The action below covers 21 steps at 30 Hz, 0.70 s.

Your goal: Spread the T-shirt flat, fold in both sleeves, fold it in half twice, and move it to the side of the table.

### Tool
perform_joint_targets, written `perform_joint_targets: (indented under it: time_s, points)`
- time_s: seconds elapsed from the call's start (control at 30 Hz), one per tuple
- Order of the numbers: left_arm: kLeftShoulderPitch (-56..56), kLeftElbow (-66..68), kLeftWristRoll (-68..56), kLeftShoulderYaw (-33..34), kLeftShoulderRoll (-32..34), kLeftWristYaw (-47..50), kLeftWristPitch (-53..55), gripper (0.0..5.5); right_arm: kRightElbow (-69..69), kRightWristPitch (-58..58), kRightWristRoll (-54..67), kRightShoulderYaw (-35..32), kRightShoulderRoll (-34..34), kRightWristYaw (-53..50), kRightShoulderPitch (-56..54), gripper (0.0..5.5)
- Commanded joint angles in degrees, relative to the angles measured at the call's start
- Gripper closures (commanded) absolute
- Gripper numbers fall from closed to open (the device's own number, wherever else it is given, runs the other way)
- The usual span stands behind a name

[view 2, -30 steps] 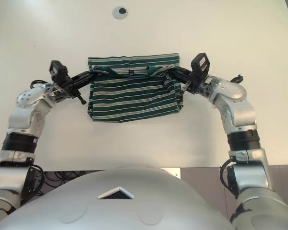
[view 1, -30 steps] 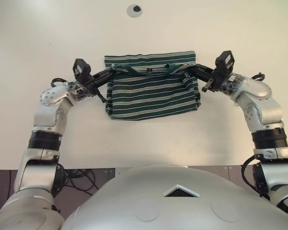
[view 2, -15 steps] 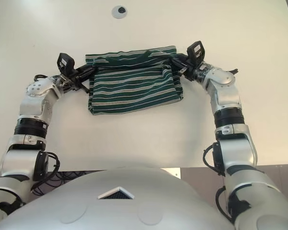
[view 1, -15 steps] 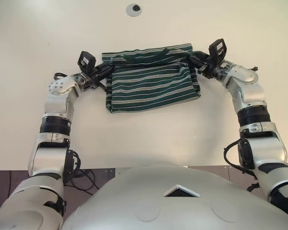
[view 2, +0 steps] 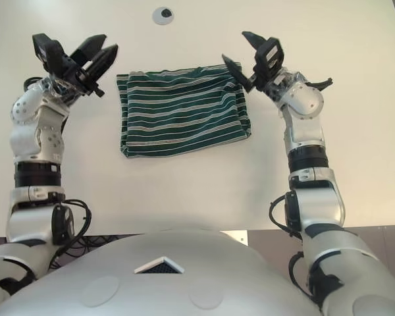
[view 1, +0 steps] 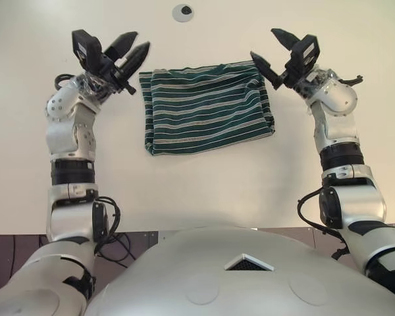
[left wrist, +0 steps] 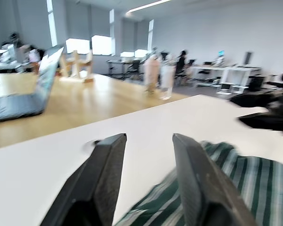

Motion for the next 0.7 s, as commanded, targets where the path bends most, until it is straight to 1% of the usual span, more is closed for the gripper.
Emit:
perform_joint_targets:
  time_s: [0.03, 0.1, 0.17, 0.23, 0.27, 0.4, 0.5, 0.57, 0.6, 0.67, 0.7]
  points:
    - [11.3, -13.6, 2.1, -9.3, 2.5, -10.0, -1.1, 3.75, -0.1, -6.0, -11.6, 5.3, -4.8, -2.5, 2.1, 2.31]
    - [14.1, -14.4, 7.8, -13.4, 4.5, -12.0, -4.5, 3.75, 1.6, -7.1, -16.9, 7.2, -6.5, -5.1, 2.1, 2.31]
    - [15.1, -11.9, 17.9, -17.3, 6.5, -10.0, -11.5, 3.75, 1.7, -7.0, -21.9, 9.1, -8.3, -7.7, 2.6, 2.31]
    - [14.2, -8.2, 28.0, -19.9, 8.6, -6.3, -19.7, 3.75, -2.6, -5.7, -23.9, 10.6, -10.4, -5.9, 5.1, 2.31]
    - [13.3, -6.0, 33.9, -21.2, 10.1, -3.5, -23.8, 3.75, -6.3, -4.2, -23.9, 11.3, -11.8, -3.4, 7.0, 2.31]
    - [7.4, 4.1, 56.4, -25.7, 17.5, 10.7, -35.1, 3.75, -25.5, 5.3, -19.6, 12.9, -17.1, 7.3, 15.7, 2.31]
    - [1.9, 9.6, 69.0, -29.5, 22.5, 19.6, -40.0, 3.75, -37.8, 10.3, -17.4, 13.5, -21.9, 14.0, 21.5, 2.31]
    - [-1.9, 12.1, 76.1, -32.1, 24.4, 26.0, -42.5, 3.75, -45.4, 13.6, -14.0, 14.0, -24.1, 17.7, 25.3, 2.31]
    - [-4.0, 13.4, 79.4, -33.5, 25.0, 29.4, -43.3, 3.75, -48.8, 15.1, -11.8, 14.5, -24.3, 18.8, 26.9, 2.31]
    - [-9.2, 15.4, 86.7, -36.5, 25.5, 39.0, -44.9, 3.75, -58.4, 22.1, 0.9, 17.0, -21.4, 20.4, 30.6, 2.31]
    - [-10.9, 16.3, 88.9, -37.6, 25.5, 42.5, -45.5, 3.75, -61.4, 25.3, 5.3, 17.6, -20.1, 20.7, 31.7, 2.31]
